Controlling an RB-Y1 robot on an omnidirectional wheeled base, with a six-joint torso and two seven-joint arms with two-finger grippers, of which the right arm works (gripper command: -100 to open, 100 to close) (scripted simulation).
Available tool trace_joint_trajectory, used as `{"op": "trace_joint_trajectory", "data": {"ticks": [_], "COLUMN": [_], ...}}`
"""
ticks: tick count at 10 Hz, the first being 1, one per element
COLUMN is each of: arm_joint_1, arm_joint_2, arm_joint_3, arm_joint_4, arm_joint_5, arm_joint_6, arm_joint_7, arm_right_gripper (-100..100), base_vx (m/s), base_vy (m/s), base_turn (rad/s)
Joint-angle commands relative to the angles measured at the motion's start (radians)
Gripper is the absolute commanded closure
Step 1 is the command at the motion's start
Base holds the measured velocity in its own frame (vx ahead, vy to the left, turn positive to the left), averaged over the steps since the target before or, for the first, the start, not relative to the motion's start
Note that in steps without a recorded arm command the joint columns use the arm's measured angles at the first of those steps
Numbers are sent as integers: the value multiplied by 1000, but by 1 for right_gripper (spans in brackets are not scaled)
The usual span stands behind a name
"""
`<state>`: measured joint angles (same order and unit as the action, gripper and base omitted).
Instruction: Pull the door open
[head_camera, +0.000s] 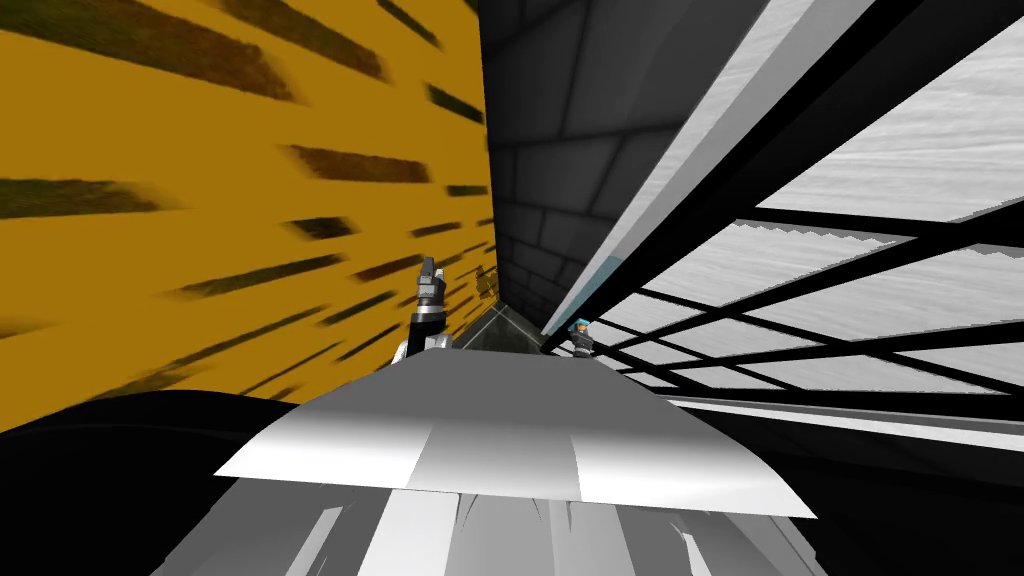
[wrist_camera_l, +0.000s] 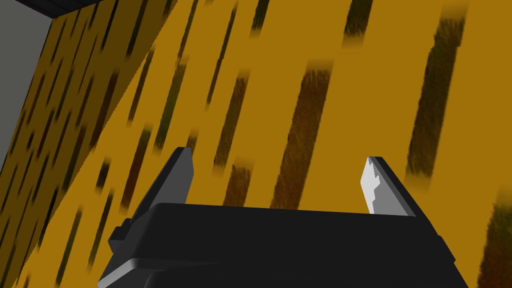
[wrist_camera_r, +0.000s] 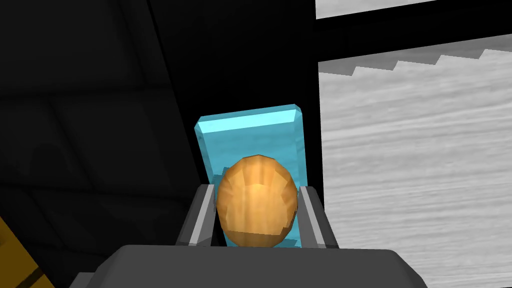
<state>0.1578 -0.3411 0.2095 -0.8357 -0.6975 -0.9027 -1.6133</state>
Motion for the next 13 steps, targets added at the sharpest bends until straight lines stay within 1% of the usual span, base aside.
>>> {"op": "trace_joint_trajectory", "data": {"ticks": [1,2,3,4,6,7,9,10,11,12,13], "arm_joint_1": [2,6,5,17,32,44,61,66,61,72,77], "arm_joint_2": [-14,-23,-17,-30,-49,-64,-86,-94,-88,-100,-108], "arm_joint_3": [27,41,33,55,77,96,122,131,126,146,154], "arm_joint_4": [-5,-9,-3,-8,-16,-23,-32,-36,-28,-25,-25], "arm_joint_5": [-6,-10,-7,2,14,24,37,42,38,49,54], "arm_joint_6": [-11,-15,-11,-20,-35,-47,-65,-70,-62,-80,-90], "arm_joint_7": [-14,-22,-18,-36,-59,-77,-104,-113,-107,-126,-136], "arm_right_gripper": [100,100,100,100,100,100,100,100,100,100,100], "base_vx": [-251,-246,-110,-194,-245,-272,-240,-249,-109,-157,-228], "base_vy": [-38,-36,-11,6,7,15,-32,-35,-11,-14,-30], "base_turn": [176,144,43,96,103,129,113,83,25,130,128]}}
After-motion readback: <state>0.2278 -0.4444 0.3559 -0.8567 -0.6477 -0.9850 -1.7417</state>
